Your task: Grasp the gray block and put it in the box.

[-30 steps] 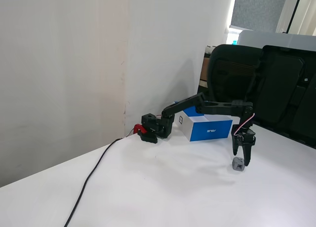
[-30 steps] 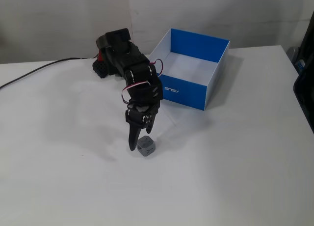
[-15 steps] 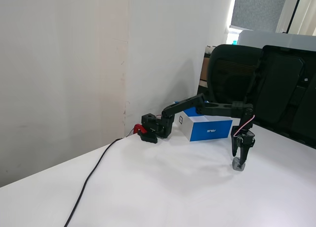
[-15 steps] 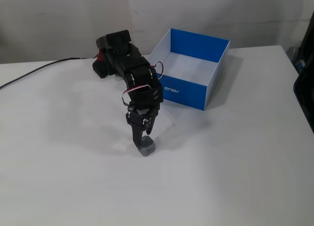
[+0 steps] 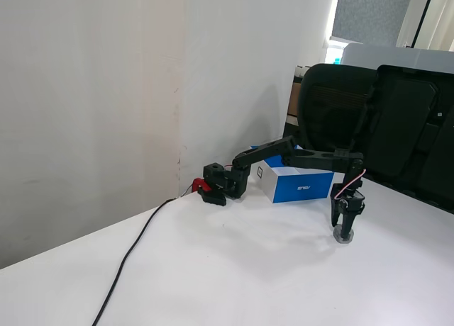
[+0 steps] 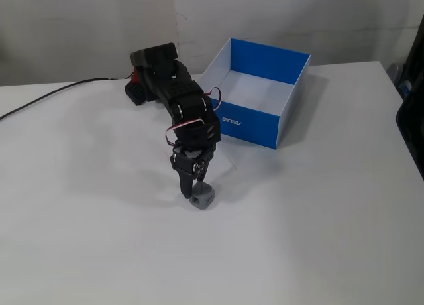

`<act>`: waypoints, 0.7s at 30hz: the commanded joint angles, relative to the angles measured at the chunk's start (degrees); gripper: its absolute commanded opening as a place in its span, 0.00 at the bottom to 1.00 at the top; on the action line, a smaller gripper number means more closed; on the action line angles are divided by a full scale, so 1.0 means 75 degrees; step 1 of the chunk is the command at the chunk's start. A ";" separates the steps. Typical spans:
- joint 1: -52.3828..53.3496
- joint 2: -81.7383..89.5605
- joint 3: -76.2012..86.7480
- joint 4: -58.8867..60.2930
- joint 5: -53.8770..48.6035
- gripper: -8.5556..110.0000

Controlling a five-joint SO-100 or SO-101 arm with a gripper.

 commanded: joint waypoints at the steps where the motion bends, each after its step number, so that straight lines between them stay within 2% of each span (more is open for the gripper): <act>1: 0.0047 0.0211 -0.0609 0.0316 -0.0059 0.07; 9: -0.0023 0.0656 -0.0340 0.0316 -0.0059 0.07; 21: -0.0023 0.2449 0.1383 0.0316 -0.0059 0.07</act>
